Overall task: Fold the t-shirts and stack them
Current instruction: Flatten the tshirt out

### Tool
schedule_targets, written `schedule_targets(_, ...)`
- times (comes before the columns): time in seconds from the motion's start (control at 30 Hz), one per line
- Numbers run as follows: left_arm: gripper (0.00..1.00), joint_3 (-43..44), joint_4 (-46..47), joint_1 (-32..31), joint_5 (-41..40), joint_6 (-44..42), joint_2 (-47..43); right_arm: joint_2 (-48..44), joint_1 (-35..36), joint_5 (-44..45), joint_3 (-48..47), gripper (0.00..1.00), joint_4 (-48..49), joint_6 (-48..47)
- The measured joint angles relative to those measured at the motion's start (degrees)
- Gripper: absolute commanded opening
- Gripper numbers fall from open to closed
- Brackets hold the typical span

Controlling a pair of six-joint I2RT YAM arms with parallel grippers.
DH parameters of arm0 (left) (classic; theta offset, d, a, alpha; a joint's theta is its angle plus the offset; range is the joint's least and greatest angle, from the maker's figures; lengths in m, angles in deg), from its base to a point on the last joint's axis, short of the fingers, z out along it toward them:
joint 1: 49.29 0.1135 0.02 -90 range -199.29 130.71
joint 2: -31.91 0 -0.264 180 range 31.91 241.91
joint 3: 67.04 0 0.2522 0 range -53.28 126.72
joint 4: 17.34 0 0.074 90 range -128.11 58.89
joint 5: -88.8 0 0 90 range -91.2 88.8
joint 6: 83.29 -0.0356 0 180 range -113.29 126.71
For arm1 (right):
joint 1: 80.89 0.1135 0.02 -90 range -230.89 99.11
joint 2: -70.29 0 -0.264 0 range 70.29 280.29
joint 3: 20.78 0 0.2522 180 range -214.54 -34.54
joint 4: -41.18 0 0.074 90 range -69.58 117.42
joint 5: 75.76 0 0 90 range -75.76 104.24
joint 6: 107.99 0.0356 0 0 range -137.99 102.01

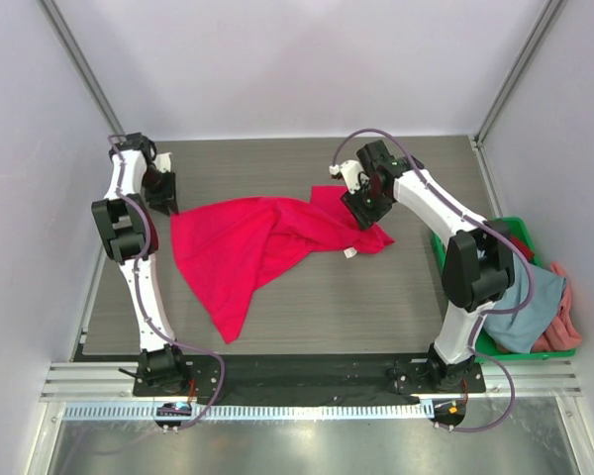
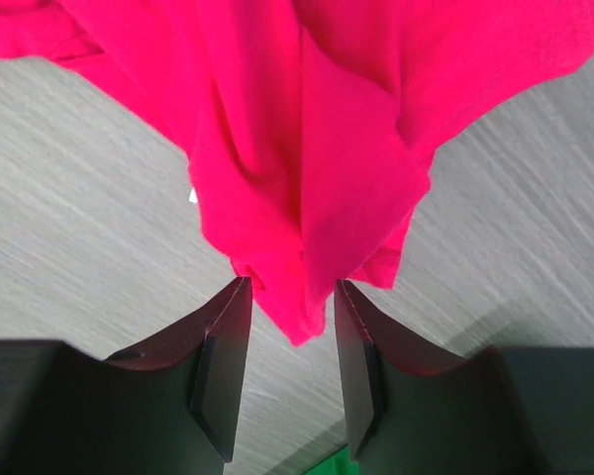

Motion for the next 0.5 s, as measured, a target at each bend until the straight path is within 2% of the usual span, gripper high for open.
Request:
schedule_targets(0.1, 0.23, 0.0, 0.2, 0.1, 0.1, 0.0, 0.1, 1.7, -0.7, 0.2, -1.9, 0.45, 0.1, 0.4)
schedule_targets(0.13, 0.17, 0.0, 0.3, 0.1, 0.3, 0.0, 0.1, 2.4, -0.9, 0.2, -2.9, 0.46, 0.2, 0.7)
schedule_targets(0.2, 0.11, -0.2, 0.3, 0.2, 0.7, 0.0, 0.1, 4.2, -1.9, 0.2, -4.8, 0.47, 1.0, 1.4)
schedule_targets(0.23, 0.03, -0.4, 0.3, 0.2, 1.0, 0.0, 0.1, 5.3, -2.7, 0.2, -6.0, 0.48, 1.3, 2.0)
schedule_targets(0.27, 0.00, -0.6, 0.3, 0.2, 1.2, 0.0, 0.1, 6.2, -3.4, 0.2, -6.9, 0.49, 1.7, 2.3)
schedule_targets(0.4, 0.00, -1.1, 0.4, 0.2, 2.4, 0.0, 0.0, 11.9, -7.8, 0.3, -12.5, 0.55, 3.0, 4.0)
schedule_targets(0.5, 0.00, -1.9, 0.6, 0.2, 2.9, -0.2, -0.5, 16.7, -11.2, 0.1, -16.7, 0.55, 3.7, 5.2)
